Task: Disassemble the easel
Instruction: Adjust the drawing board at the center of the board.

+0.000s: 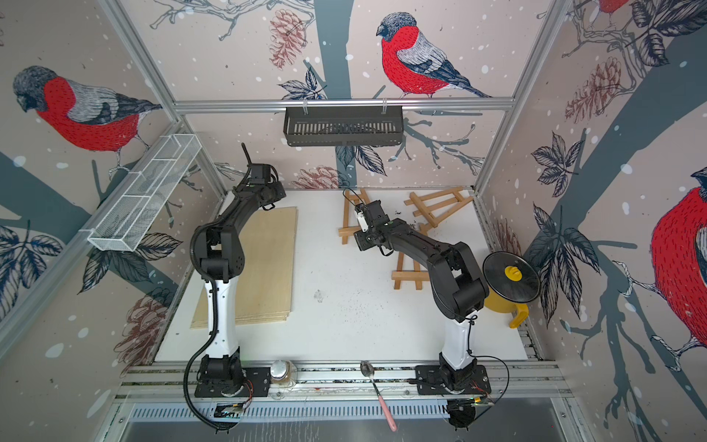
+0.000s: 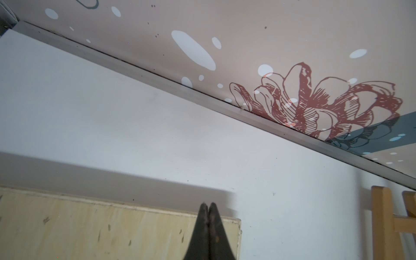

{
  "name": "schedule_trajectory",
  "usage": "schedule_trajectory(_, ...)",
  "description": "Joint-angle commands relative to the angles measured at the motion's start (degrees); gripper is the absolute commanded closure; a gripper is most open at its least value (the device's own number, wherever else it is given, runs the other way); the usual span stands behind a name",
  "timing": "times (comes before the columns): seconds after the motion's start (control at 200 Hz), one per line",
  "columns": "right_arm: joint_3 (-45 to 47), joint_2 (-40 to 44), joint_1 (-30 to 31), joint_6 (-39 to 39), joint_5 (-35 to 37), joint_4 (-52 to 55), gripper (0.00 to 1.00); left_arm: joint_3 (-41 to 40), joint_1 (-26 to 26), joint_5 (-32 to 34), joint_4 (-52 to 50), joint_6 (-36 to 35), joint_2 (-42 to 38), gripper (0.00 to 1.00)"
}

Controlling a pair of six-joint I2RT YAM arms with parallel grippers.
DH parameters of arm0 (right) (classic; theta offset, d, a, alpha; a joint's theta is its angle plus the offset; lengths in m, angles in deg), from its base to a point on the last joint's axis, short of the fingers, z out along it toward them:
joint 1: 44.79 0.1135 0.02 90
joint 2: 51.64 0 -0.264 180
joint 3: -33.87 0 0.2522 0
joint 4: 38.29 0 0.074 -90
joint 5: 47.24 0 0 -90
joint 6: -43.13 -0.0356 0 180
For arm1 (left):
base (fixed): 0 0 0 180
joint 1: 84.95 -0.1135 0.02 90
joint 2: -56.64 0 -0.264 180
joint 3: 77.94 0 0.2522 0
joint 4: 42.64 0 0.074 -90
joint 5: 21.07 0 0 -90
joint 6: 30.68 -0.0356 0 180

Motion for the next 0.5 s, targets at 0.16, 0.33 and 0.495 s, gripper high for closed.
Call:
schedule_trajectory(0.16,0.38,-1.52,-1.13,-0.32,-0.19,-1.01,0.41,6.19,0.02,1.99,-0.16,-5.23,6.74,1.0)
schedule_trajectory(0.33,0.38,-2.15,-1.35,-0.75,-0.28,-1.08,0.41,7.65,-0.02,1.99,0.5,-6.58,8.31,1.0)
schedule_trajectory(0.495,0.63,-2.64,-1.38,-1.07,-0.37,-1.08,0.41,9.94,0.01,1.98,-0.1,-8.29,10.23,1.0)
